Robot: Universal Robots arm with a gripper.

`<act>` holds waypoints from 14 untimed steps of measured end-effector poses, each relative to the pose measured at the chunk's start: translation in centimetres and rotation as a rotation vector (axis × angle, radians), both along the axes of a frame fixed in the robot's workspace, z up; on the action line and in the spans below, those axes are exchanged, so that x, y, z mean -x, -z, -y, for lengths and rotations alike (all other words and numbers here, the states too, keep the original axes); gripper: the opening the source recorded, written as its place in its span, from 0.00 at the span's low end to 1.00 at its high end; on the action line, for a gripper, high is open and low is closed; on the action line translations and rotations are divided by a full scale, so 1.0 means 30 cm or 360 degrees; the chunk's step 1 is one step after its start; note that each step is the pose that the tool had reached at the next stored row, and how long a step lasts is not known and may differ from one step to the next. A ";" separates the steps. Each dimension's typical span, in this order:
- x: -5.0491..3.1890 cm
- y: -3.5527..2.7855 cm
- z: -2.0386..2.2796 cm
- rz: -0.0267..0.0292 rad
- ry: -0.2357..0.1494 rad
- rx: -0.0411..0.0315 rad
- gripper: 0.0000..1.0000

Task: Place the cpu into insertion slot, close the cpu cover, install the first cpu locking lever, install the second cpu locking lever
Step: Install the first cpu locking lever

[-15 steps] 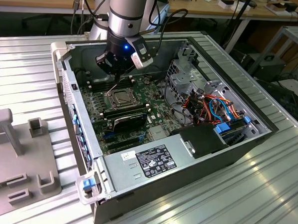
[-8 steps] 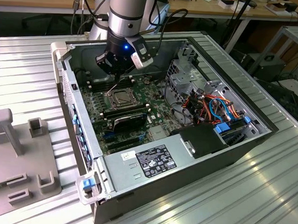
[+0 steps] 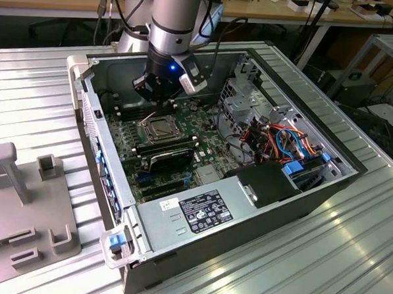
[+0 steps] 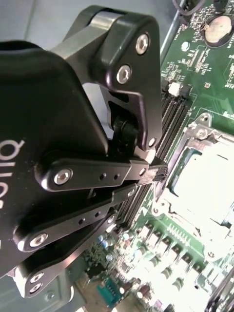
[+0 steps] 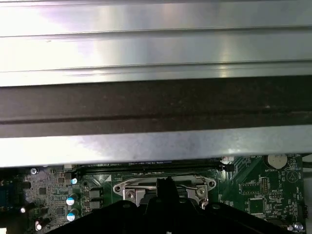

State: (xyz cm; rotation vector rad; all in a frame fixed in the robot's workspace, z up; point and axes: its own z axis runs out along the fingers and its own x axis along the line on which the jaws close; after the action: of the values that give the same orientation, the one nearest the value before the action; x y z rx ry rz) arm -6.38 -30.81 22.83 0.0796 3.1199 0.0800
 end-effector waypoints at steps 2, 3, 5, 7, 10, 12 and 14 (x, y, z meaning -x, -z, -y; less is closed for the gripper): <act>-0.011 0.011 -0.002 -0.00002 0.0000 0.0000 0.11; -0.018 0.018 -0.004 -0.00002 0.0000 0.0000 0.11; -0.033 0.034 -0.008 -0.00001 0.0000 0.0000 0.11; -0.041 0.043 -0.011 -0.00001 0.0000 0.0000 0.11; -0.041 0.050 -0.014 -0.00002 -0.0002 0.0000 0.11; -0.042 0.053 -0.017 0.00000 -0.0004 0.0000 0.11; -0.043 0.057 -0.018 -0.00005 -0.0005 0.0000 0.11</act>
State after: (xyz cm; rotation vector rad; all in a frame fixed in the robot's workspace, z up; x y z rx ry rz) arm -5.08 -30.27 21.14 0.0743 3.1205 0.0798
